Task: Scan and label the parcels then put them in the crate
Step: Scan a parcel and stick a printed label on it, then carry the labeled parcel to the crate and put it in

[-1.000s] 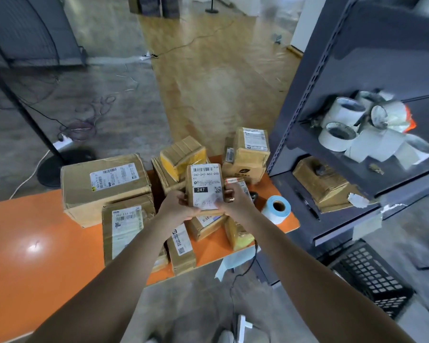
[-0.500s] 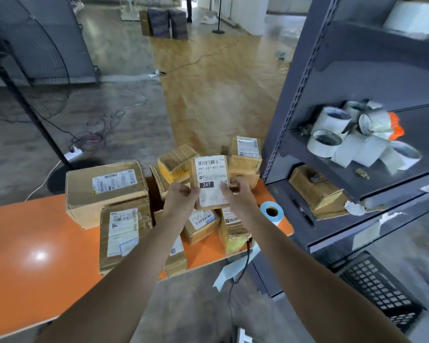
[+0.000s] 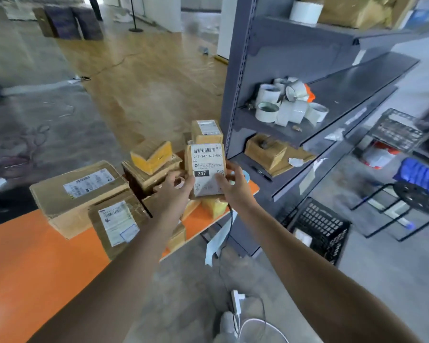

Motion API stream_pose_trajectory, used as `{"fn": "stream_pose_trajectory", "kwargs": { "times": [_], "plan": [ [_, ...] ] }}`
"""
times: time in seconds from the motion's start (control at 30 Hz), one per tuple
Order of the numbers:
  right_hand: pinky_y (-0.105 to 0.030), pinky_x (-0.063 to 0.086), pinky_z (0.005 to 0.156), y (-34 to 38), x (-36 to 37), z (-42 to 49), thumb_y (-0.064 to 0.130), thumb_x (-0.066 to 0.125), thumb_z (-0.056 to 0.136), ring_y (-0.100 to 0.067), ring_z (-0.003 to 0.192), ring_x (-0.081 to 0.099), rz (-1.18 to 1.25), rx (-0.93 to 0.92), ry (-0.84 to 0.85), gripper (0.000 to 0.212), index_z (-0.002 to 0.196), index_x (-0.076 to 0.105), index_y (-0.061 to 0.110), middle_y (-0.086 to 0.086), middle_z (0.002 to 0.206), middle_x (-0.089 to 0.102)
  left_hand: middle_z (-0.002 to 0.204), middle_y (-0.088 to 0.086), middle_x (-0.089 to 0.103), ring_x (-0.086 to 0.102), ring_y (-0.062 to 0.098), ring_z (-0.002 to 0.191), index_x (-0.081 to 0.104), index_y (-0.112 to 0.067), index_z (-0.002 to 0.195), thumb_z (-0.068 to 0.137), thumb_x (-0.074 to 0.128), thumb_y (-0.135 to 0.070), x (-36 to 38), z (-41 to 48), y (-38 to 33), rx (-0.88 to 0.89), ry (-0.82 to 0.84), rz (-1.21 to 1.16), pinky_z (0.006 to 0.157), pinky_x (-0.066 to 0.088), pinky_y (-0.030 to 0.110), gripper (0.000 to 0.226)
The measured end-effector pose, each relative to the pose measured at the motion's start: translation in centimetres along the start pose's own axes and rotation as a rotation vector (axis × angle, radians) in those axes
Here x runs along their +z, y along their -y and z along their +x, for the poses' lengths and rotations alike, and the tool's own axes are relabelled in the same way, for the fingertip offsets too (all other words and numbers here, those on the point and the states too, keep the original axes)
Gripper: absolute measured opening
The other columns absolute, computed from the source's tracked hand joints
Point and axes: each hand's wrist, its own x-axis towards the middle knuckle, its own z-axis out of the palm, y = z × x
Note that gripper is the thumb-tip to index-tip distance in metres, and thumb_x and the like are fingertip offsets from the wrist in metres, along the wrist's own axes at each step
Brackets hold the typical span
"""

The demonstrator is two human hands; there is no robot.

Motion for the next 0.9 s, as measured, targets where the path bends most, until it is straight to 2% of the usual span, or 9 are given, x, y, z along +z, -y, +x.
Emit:
{"fn": "stream_pose_trajectory", "kwargs": {
  "times": [0.07, 0.13, 0.27, 0.37, 0.47, 0.53, 0.67, 0.83, 0.9],
  "plan": [
    [-0.049, 0.055, 0.084, -0.1, -1.3, -2.2, 0.031, 0.054, 0.099, -0.013, 0.086, 0.061, -0.007, 0.022, -0.059, 0.024, 0.121, 0.043, 0.028, 0.013, 0.096, 0.057, 0.096, -0.014, 0.059, 0.061, 0.006, 0.085, 0.052, -0.027, 0.112, 0.090, 0.065, -0.038, 0.9, -1.9, -0.4, -0.009, 0.054, -0.114, 0.077, 0.060, 0.039, 0.029],
    [-0.047, 0.056, 0.082, -0.5, -2.9, -4.1, 0.031, 0.053, 0.100, -0.015, 0.083, 0.062, -0.009, 0.045, -0.117, 0.021, 0.118, 0.043, 0.031, 0.010, 0.096, 0.059, 0.093, -0.014, 0.057, 0.062, 0.007, 0.085, 0.049, -0.024, 0.111, 0.092, 0.065, -0.030, 2.2, -3.7, -0.7, 0.005, 0.124, -0.162, 0.076, 0.060, 0.038, 0.025],
    [-0.042, 0.059, 0.080, -1.5, -6.7, -7.4, 0.033, 0.054, 0.099, -0.019, 0.098, 0.065, -0.058, 0.068, -0.200, 0.032, 0.128, 0.044, 0.026, 0.003, 0.110, 0.061, 0.101, -0.007, 0.065, 0.066, 0.014, 0.093, 0.053, -0.026, 0.105, 0.091, 0.066, -0.034, 4.9, -6.7, -0.7, 0.031, 0.227, -0.139, 0.078, 0.060, 0.041, 0.021],
    [-0.029, 0.054, 0.072, -2.5, -9.8, -10.1, 0.035, 0.052, 0.100, -0.011, 0.089, 0.063, -0.123, 0.041, -0.244, 0.037, 0.133, 0.043, 0.021, 0.005, 0.108, 0.062, 0.100, -0.006, 0.067, 0.066, 0.016, 0.092, 0.055, -0.027, 0.098, 0.092, 0.065, -0.031, 7.3, -9.0, -0.5, 0.024, 0.283, -0.153, 0.075, 0.061, 0.043, 0.013],
    [-0.035, 0.054, 0.077, -3.9, -13.0, -12.4, 0.037, 0.051, 0.100, -0.006, 0.081, 0.060, -0.165, 0.046, -0.291, 0.039, 0.134, 0.043, 0.021, 0.009, 0.100, 0.063, 0.100, -0.005, 0.067, 0.067, 0.020, 0.093, 0.054, -0.021, 0.107, 0.092, 0.064, -0.031, 10.2, -11.4, -0.5, 0.029, 0.346, -0.127, 0.073, 0.061, 0.045, 0.020],
    [-0.036, 0.053, 0.076, -5.1, -15.4, -13.7, 0.038, 0.051, 0.100, -0.011, 0.084, 0.064, -0.175, 0.057, -0.337, 0.038, 0.133, 0.044, 0.022, 0.006, 0.103, 0.065, 0.099, -0.006, 0.066, 0.067, 0.018, 0.093, 0.054, -0.020, 0.107, 0.093, 0.063, -0.032, 12.5, -13.3, -0.7, 0.028, 0.378, -0.110, 0.074, 0.061, 0.046, 0.021],
    [-0.023, 0.049, 0.064, -7.6, -21.5, -16.6, 0.036, 0.052, 0.099, -0.013, 0.089, 0.065, -0.145, 0.067, -0.423, 0.034, 0.130, 0.047, 0.023, 0.006, 0.101, 0.064, 0.097, -0.010, 0.062, 0.065, 0.019, 0.095, 0.052, -0.017, 0.108, 0.095, 0.060, -0.030, 18.3, -17.8, -1.2, 0.027, 0.452, -0.105, 0.075, 0.061, 0.043, 0.020],
    [-0.024, 0.047, 0.071, -11.4, -31.3, -20.1, 0.033, 0.052, 0.100, -0.013, 0.095, 0.062, -0.130, 0.061, -0.467, 0.034, 0.130, 0.049, 0.019, 0.005, 0.102, 0.062, 0.099, -0.006, 0.062, 0.066, 0.022, 0.096, 0.051, -0.017, 0.105, 0.095, 0.060, -0.030, 27.5, -23.9, -1.3, 0.024, 0.494, -0.103, 0.067, 0.060, 0.037, 0.020],
    [-0.028, 0.048, 0.079, -13.1, -35.5, -20.9, 0.034, 0.053, 0.099, -0.015, 0.099, 0.062, -0.135, 0.064, -0.467, 0.034, 0.130, 0.050, 0.020, 0.004, 0.105, 0.062, 0.100, -0.006, 0.063, 0.067, 0.022, 0.097, 0.051, -0.017, 0.105, 0.094, 0.061, -0.033, 31.4, -26.2, -1.4, 0.030, 0.499, -0.096, 0.061, 0.058, 0.031, 0.021]
  ]
}}
